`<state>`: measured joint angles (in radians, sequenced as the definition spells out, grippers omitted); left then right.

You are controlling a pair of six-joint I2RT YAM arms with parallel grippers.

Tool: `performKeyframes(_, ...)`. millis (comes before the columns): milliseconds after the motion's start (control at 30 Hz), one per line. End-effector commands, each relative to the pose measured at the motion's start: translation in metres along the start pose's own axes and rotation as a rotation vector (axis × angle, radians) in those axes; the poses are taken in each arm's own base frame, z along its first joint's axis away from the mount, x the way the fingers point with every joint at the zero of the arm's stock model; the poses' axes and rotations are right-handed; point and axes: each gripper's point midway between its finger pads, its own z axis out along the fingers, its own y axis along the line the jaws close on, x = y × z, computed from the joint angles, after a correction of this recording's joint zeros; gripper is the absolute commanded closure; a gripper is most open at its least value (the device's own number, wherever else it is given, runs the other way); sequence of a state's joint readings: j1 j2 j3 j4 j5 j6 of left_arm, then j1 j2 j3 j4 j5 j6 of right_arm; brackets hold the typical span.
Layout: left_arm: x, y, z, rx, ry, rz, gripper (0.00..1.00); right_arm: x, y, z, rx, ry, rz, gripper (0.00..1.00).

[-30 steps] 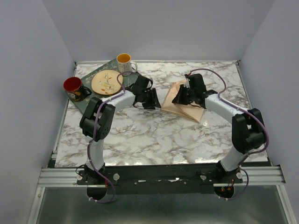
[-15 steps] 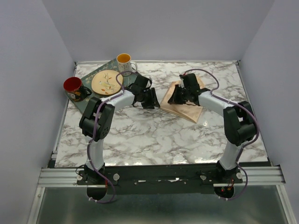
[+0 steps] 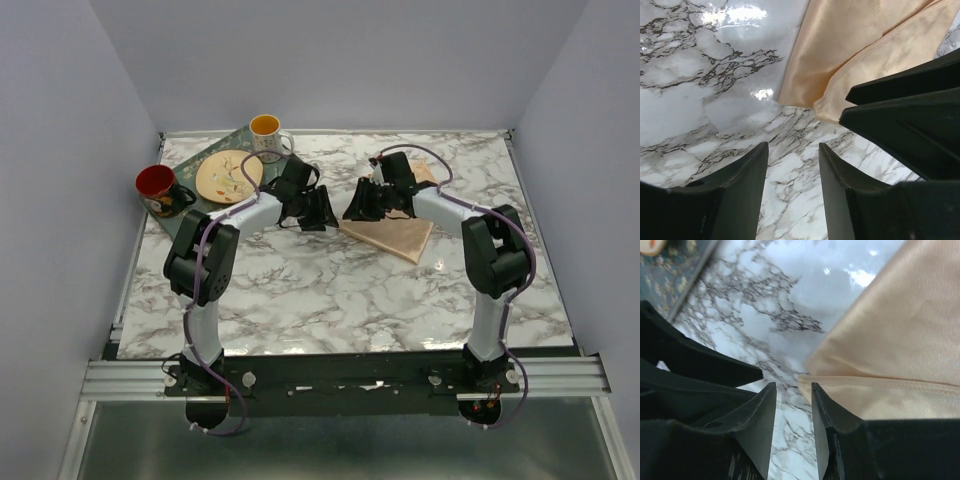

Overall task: Fold the napkin, place the utensils inside, and roll it up
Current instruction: Fold the napkin

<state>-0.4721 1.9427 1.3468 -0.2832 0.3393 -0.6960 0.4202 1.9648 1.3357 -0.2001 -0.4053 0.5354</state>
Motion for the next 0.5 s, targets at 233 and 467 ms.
performKeyframes(233, -0.008, -0.022, -0.012, 0.077, -0.002, 0.022, 0.28, -0.024, 0.011, -0.044, 0.043, -0.056, -0.1, 0.52)
performKeyframes(467, -0.002, -0.048, 0.005, 0.181, 0.06, -0.032, 0.36, 0.003, -0.025, -0.085, 0.117, -0.067, -0.042, 0.52)
